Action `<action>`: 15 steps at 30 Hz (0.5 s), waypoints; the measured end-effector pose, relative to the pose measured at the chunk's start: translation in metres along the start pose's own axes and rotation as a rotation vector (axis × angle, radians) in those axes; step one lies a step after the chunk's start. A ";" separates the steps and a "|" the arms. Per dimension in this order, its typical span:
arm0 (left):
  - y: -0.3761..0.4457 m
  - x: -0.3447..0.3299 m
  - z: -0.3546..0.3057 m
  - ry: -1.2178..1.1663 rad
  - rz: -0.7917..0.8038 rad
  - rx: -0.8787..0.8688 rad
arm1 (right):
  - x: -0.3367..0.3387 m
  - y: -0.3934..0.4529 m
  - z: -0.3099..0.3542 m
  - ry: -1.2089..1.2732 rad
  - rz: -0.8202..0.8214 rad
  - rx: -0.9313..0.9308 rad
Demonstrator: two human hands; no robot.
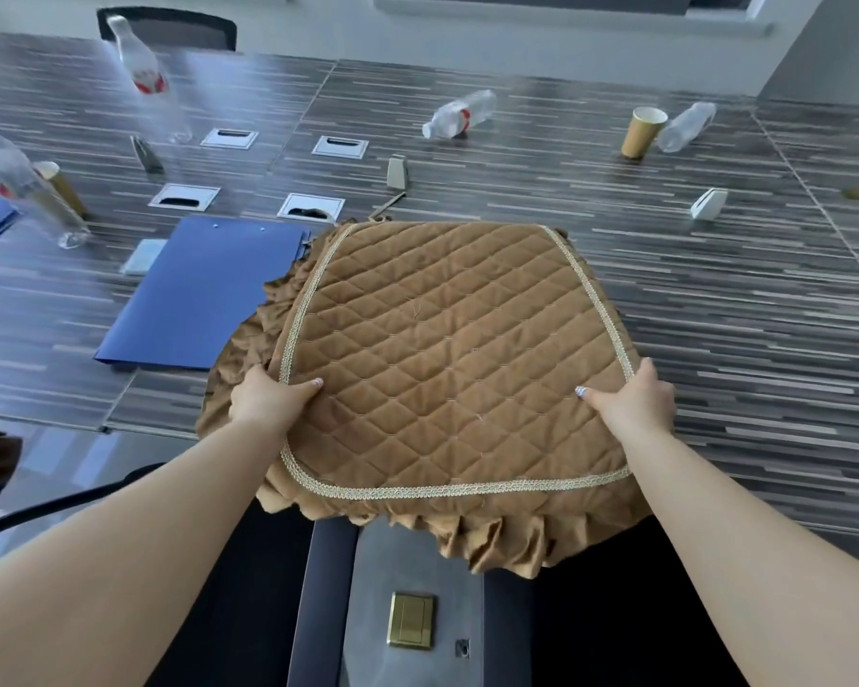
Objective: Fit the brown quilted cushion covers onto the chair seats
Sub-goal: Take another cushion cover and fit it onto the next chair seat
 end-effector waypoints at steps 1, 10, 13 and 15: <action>-0.001 0.002 -0.001 -0.061 0.008 0.037 | 0.001 0.001 -0.001 0.061 -0.021 -0.038; -0.018 0.062 0.036 -0.229 0.002 0.101 | 0.043 -0.066 0.038 0.275 -0.105 0.020; -0.015 0.095 0.059 -0.251 0.009 0.111 | 0.058 -0.100 0.062 0.320 -0.114 0.084; -0.009 0.122 0.079 -0.267 0.012 0.119 | 0.067 -0.128 0.081 0.354 -0.122 0.127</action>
Point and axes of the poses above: each hand's wrist, its own y-axis towards the middle knuckle, its own x-axis out of the back of the hand, z = x × y, the point moved 5 cm from there along y, towards the middle knuckle, and after that the axes turned 12 degrees about -z, right-handed, at the moved point
